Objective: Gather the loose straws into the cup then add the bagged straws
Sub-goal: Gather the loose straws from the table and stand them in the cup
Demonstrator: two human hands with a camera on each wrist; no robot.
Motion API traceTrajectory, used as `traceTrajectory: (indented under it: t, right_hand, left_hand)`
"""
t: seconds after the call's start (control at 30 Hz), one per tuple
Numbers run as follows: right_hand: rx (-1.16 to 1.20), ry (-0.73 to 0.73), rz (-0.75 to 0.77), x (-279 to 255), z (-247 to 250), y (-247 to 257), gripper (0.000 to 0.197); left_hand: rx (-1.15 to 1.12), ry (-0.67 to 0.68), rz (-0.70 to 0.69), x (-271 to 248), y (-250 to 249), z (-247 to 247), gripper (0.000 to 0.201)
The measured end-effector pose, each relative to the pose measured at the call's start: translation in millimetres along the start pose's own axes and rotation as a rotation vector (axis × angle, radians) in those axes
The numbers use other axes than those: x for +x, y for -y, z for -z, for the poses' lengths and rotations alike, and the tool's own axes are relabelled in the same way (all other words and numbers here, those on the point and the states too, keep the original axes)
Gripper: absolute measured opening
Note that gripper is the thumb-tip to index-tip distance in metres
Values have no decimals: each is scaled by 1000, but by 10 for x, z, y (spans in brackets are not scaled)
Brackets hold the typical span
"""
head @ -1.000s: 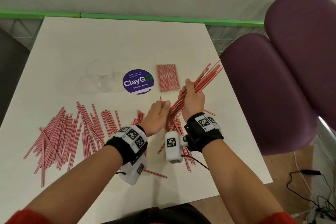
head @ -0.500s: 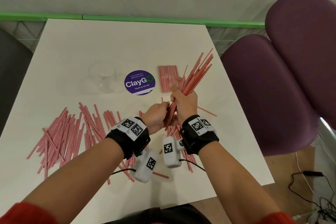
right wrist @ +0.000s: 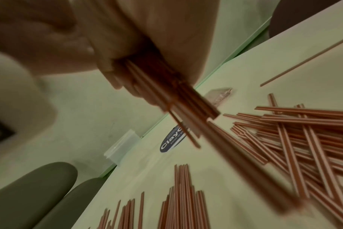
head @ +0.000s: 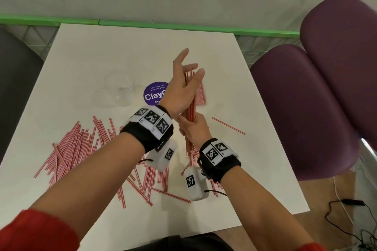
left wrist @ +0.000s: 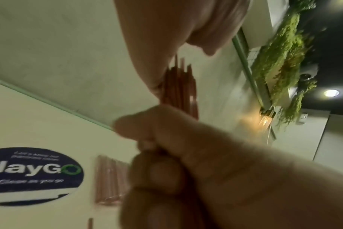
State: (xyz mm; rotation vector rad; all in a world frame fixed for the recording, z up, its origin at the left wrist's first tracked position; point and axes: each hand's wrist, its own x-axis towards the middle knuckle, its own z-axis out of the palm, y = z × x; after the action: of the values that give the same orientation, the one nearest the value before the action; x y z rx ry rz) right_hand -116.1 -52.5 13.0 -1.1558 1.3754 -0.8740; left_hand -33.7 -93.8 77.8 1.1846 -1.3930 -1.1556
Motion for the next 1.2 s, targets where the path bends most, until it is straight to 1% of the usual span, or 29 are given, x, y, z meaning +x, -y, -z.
traceTrajectory:
  t: [0.07,0.1,0.17,0.27,0.4,0.47,0.5,0.57,0.6,0.63,0.67,0.7,0.77,0.8,0.83,0.87,0.9,0.97,1.0,1.1,1.17,1.2]
  right_hand:
    - [-8,31,2,12,-16,26,37]
    - [-6,40,4,25,-16,36,38]
    - [-19,51,7,40,-9,39,38]
    - [-32,56,-1,54,-32,35,36]
    - [19,50,-27,57,-60,109,37]
    - [42,39,-35,48,-74,134,36]
    - [55,21,-34,48,-80,146,35]
    - [111,-53,-28,59,-65,210,27]
    - [145,-108,-16,74,-33,266,22]
    - [177,-162,4,90,16,332,18]
    - [204,-208,32,102,71,401,21]
    - [237,-246,70,118,123,468,28]
    - [337,-284,135,132,170,584,38]
    - [389,-285,155,132,163,616,42]
    - [421,-281,166,136,134,625,43]
    - [435,-274,170,134,90,621,41]
    - [429,-269,166,130,41,605,37]
    - [384,-258,144,132,-62,554,30]
    - [366,-248,131,140,-115,537,31]
    - [357,-213,112,212,-301,568,36]
    - [327,-183,118,296,-447,635,38]
    - [308,-169,126,334,-495,660,40]
  left_hand:
    - [178,-59,-114,15,-27,-19,38]
    - [256,-83,-149,10,-6,-19,29]
    - [311,-122,-164,5,39,-7,21]
    - [305,-90,-113,13,60,29,25]
    - [431,-38,-122,-26,43,91,43]
    - [444,-24,-98,-38,33,128,46]
    - [376,3,-59,-42,25,148,47]
    - [131,76,34,-43,48,182,48]
    - [16,82,88,-39,80,201,50]
    - [-75,75,172,-50,127,214,52]
    - [-127,70,277,-86,176,221,55]
    - [-121,86,385,-128,244,221,59]
    - [-29,181,579,-239,363,207,66]
    - [-29,210,657,-286,410,195,67]
    - [-89,206,725,-319,437,177,66]
    - [-194,183,781,-331,448,165,63]
    - [-316,152,809,-329,438,163,57]
    - [-476,95,784,-297,403,189,43]
    - [-502,79,759,-289,382,215,37]
    - [-543,12,720,-302,321,347,28]
    - [-573,-69,722,-300,320,500,28]
    - [-539,-111,722,-291,330,560,32]
